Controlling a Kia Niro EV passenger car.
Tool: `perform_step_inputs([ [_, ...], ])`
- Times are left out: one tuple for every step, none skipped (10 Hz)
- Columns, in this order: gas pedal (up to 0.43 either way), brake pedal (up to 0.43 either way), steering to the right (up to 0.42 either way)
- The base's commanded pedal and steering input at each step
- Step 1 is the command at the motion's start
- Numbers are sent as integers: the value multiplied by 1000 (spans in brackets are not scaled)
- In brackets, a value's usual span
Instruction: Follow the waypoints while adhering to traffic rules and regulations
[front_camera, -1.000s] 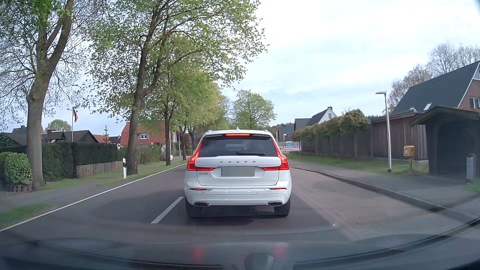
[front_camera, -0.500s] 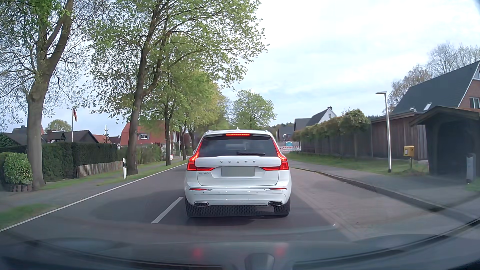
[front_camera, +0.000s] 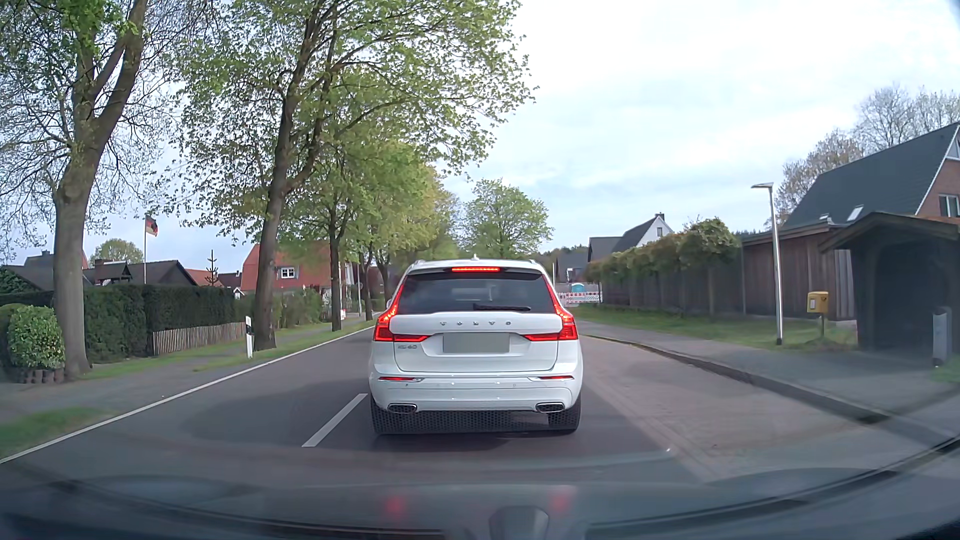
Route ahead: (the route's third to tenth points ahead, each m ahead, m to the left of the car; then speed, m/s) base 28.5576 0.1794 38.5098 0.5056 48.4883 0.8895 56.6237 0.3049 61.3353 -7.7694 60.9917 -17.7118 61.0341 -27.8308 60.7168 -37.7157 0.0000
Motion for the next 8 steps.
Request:
perform_step_inputs([
  [0, 262, -1],
  [0, 262, -1],
  [0, 268, -1],
  [0, 262, -1],
  [0, 262, -1],
  [0, 262, -1],
  [0, 268, -1],
  [0, 262, -1],
])
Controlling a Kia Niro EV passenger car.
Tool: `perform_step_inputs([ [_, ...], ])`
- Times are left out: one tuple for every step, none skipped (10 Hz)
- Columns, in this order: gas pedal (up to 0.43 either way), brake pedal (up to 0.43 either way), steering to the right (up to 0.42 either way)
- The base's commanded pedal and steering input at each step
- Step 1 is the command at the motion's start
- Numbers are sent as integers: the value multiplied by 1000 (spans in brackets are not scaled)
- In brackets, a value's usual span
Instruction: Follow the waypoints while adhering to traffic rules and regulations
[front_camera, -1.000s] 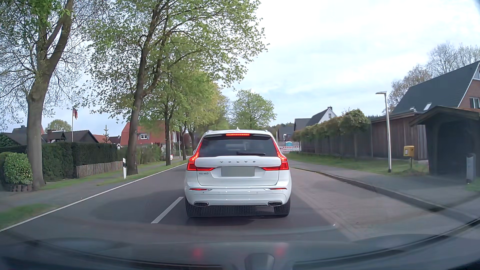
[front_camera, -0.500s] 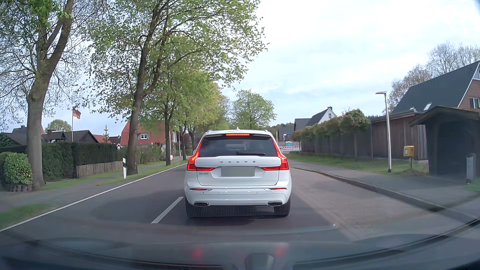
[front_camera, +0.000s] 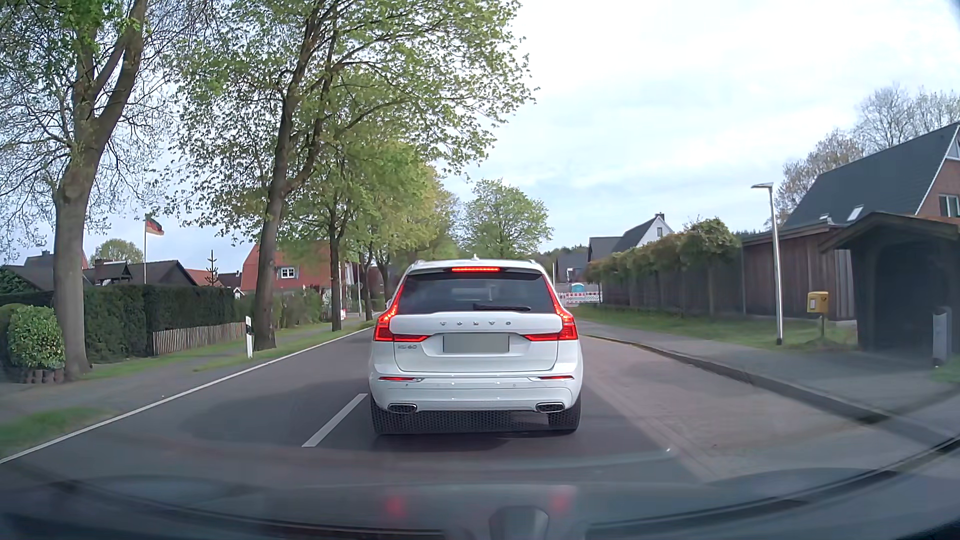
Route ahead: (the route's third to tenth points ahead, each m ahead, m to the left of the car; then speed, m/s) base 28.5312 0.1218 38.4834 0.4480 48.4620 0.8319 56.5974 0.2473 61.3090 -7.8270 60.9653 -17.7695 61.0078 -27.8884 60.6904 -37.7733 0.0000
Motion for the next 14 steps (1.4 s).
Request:
perform_step_inputs([
  [0, 262, -1],
  [0, 262, -1],
  [0, 262, -1],
  [0, 262, -1],
  [0, 262, -1],
  [0, 262, -1],
  [0, 268, -1],
  [0, 262, -1],
  [0, 268, -1],
  [0, 262, -1],
  [0, 268, -1],
  [0, 274, -1],
  [0, 274, -1],
  [0, 268, -1],
])
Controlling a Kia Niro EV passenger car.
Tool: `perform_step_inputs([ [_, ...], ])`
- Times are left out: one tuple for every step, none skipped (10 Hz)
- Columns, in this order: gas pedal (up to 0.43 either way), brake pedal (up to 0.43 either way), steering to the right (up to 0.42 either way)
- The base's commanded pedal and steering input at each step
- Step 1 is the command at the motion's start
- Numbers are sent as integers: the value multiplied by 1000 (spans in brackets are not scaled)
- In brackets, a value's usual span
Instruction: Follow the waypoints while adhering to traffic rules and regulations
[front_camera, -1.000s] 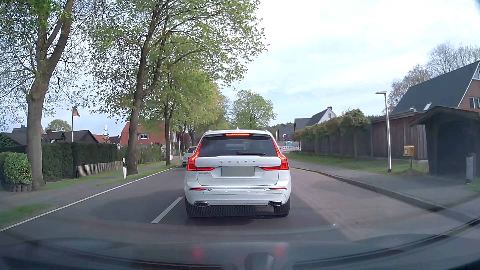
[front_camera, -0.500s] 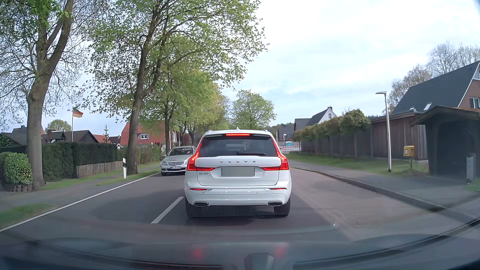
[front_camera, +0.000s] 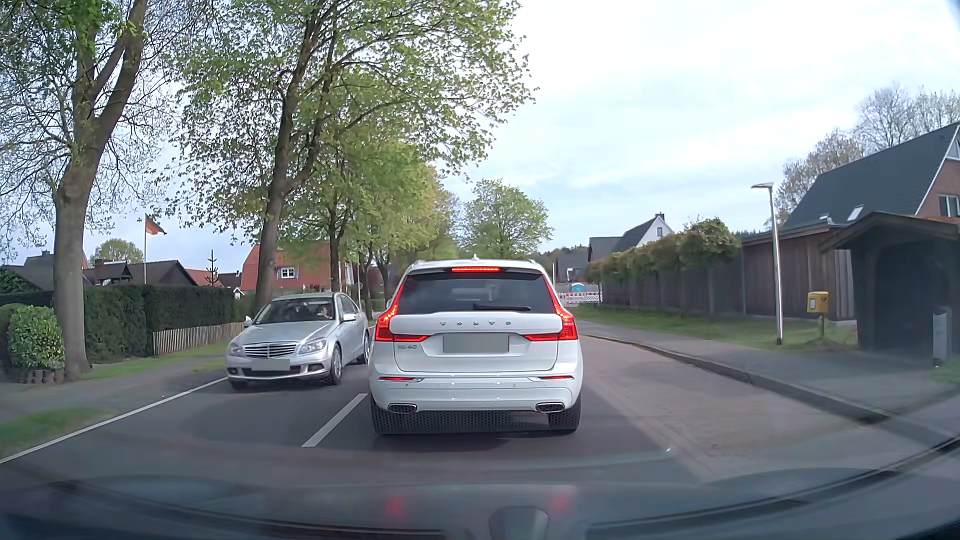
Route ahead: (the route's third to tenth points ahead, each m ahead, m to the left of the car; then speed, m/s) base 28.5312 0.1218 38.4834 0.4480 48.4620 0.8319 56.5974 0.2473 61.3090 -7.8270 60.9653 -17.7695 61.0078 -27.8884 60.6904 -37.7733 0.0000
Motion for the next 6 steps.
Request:
perform_step_inputs([
  [0, 274, -1],
  [0, 280, -1],
  [0, 274, -1],
  [0, 274, -1],
  [0, 274, -1],
  [0, 274, -1],
])
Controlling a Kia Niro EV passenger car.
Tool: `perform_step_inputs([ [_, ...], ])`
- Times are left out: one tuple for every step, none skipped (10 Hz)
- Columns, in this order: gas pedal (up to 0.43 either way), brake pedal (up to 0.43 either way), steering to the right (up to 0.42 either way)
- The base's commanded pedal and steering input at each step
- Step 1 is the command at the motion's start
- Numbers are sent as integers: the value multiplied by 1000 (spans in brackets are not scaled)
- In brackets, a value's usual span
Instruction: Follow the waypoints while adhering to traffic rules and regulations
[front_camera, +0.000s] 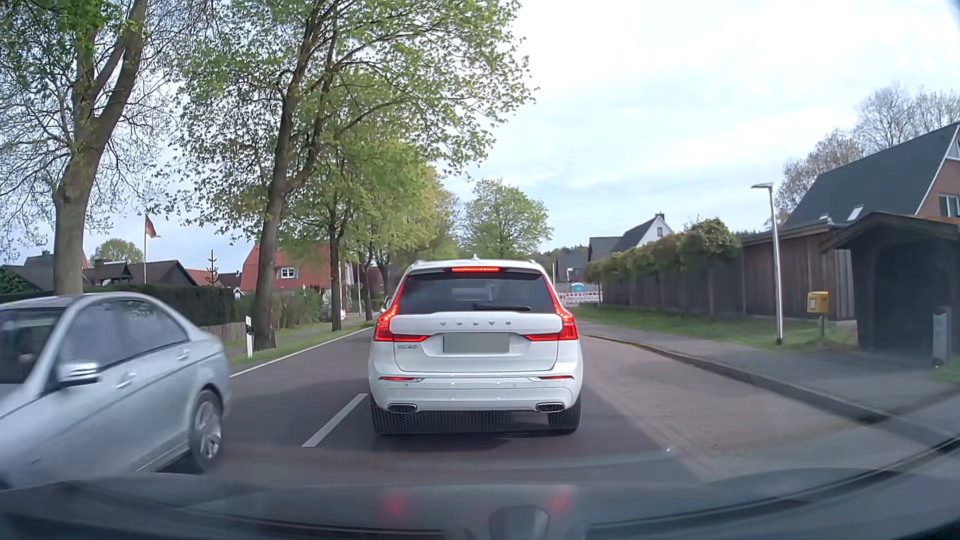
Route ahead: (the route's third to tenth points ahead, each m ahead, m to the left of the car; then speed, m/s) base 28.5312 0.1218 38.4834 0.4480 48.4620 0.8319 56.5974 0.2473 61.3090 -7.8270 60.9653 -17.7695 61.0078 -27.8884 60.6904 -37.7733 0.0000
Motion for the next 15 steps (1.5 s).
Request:
perform_step_inputs([
  [0, 274, -1],
  [0, 274, -1],
  [0, 274, -1],
  [0, 274, -1],
  [0, 274, -1],
  [0, 274, -1],
  [0, 274, -1],
  [0, 274, -1],
  [0, 274, -1],
  [0, 274, -1],
  [0, 274, -1],
  [0, 274, -1],
  [0, 274, -1],
  [0, 274, -1],
  [0, 274, -1],
])
